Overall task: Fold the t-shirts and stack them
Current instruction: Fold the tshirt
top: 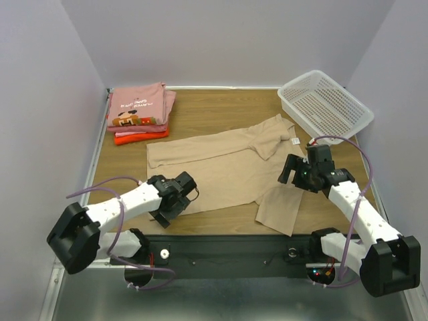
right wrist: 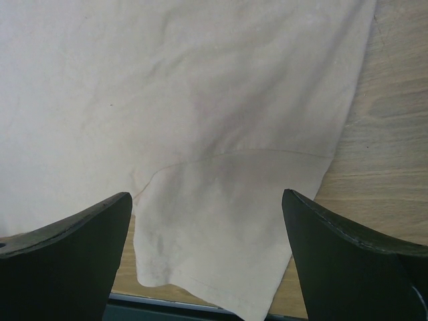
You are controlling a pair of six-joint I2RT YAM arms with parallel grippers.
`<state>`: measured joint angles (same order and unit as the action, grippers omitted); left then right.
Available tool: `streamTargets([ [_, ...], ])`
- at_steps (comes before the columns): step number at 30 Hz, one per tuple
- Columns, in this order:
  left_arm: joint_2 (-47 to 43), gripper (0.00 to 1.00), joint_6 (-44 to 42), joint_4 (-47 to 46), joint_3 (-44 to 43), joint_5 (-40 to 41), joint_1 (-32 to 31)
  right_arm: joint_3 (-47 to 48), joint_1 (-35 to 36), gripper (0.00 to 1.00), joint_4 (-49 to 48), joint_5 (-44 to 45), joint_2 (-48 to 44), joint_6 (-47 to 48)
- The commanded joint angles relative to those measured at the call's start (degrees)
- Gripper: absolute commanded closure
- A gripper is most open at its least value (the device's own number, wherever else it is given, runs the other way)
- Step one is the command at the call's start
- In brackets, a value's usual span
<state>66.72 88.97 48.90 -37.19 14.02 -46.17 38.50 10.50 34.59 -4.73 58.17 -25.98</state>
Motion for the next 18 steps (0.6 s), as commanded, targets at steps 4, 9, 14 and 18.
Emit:
streamTargets([
  [4, 7.6, 0.16, 8.2, 4.3, -4.1, 3.7, -0.3, 0.2, 0.0, 0.00, 0.0, 0.2, -1.3, -0.4],
  [9, 10.2, 0.16, 10.1, -1.3, -1.0, 2.9, 0.0, 0.0, 0.0, 0.00, 0.0, -1.3, -1.2, -0.3],
  [14, 9.0, 0.18, 11.0, -3.5, 1.9, 2.4, 0.7, -0.2, 0.0, 0.00, 0.0, -1.4, -2.3, -0.7],
  [18, 9.0, 0.27, 11.1, -5.7, 3.4, 2.2, 1.1, -1.1, 0.0, 0.00, 0.3, -2.2, -3.8, -2.5],
])
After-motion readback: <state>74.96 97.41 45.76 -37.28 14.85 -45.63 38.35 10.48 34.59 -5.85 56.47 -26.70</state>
